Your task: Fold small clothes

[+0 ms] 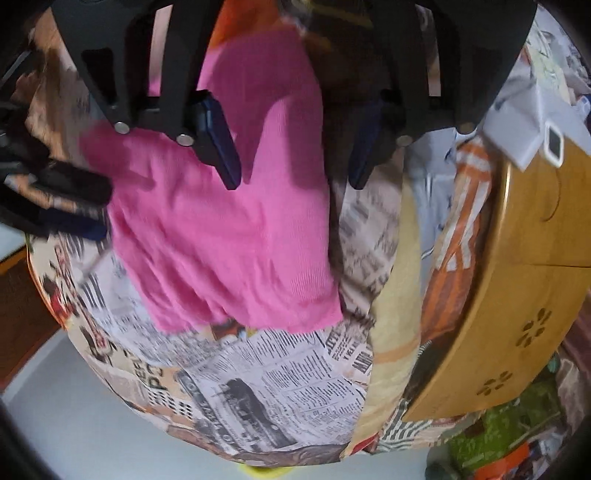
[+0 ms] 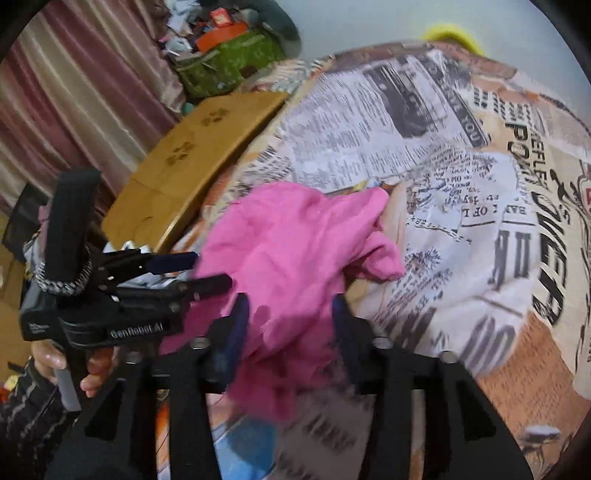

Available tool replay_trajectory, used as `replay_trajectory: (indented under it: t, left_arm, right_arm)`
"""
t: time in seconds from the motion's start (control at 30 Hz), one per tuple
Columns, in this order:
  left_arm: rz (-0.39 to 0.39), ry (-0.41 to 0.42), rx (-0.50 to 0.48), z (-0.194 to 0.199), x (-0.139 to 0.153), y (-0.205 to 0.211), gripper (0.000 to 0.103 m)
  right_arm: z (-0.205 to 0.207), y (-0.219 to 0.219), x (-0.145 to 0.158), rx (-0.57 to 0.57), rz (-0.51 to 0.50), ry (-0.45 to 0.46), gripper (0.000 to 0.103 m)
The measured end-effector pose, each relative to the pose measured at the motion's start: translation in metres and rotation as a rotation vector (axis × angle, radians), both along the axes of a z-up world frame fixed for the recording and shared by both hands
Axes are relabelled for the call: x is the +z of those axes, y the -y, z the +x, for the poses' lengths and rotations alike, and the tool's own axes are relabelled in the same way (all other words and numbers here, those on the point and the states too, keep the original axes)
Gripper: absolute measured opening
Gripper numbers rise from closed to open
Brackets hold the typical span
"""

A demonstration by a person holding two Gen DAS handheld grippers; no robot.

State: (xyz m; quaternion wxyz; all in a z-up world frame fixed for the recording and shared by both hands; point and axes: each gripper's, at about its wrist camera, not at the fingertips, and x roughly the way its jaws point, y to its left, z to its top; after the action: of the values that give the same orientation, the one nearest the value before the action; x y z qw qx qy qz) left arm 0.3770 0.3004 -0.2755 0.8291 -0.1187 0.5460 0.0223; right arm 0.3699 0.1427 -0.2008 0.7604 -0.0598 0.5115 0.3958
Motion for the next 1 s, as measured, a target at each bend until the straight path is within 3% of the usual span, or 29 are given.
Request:
replay_trajectory:
  t: [0.17, 0.23, 0.3, 0.37, 0.43, 0.7, 0.8, 0.9, 1.0]
  left_arm:
    - [0.018, -0.042, -0.016, -0.024, -0.013, 0.013, 0.058]
    - [0.013, -0.046, -0.029, -0.028, -0.018, 0.018, 0.023]
    - [0.027, -0.027, -0.012, -0.031, -0.017, 0.02, 0.013]
    - [0.036, -0.003, -0.004, -0.035, -0.011, 0.019, 0.011]
    - [0.058, 0.011, 0.007, -0.04, -0.005, 0.015, 0.011]
    - [0.096, -0.017, -0.032, -0.052, -0.007, 0.011, 0.016]
    - [0.094, -0.021, -0.021, -0.051, -0.01, 0.013, 0.018]
    - [0.081, -0.022, -0.002, -0.051, -0.012, 0.011, 0.022]
    - [0.083, -0.015, 0.003, -0.056, -0.012, 0.01, 0.025]
  right_arm:
    - [-0.027, 0.002, -0.002, 0.06, -0.031, 0.032, 0.049]
    - [-0.031, 0.0, -0.011, 0.069, -0.061, 0.032, 0.049]
    - [-0.032, 0.002, -0.015, 0.063, -0.053, 0.023, 0.041]
    - [-0.033, 0.003, -0.017, 0.069, -0.058, 0.026, 0.015]
    - [-0.032, 0.006, -0.02, 0.068, -0.064, 0.009, 0.011]
    - [-0.04, 0.011, 0.004, 0.102, -0.044, 0.054, 0.013]
    - [-0.037, 0.002, 0.016, 0.097, 0.027, 0.042, 0.027]
    - [-0.035, -0.02, 0.009, 0.11, 0.074, -0.017, 0.029]
    - [-0.035, -0.039, -0.012, 0.125, 0.024, -0.046, 0.028]
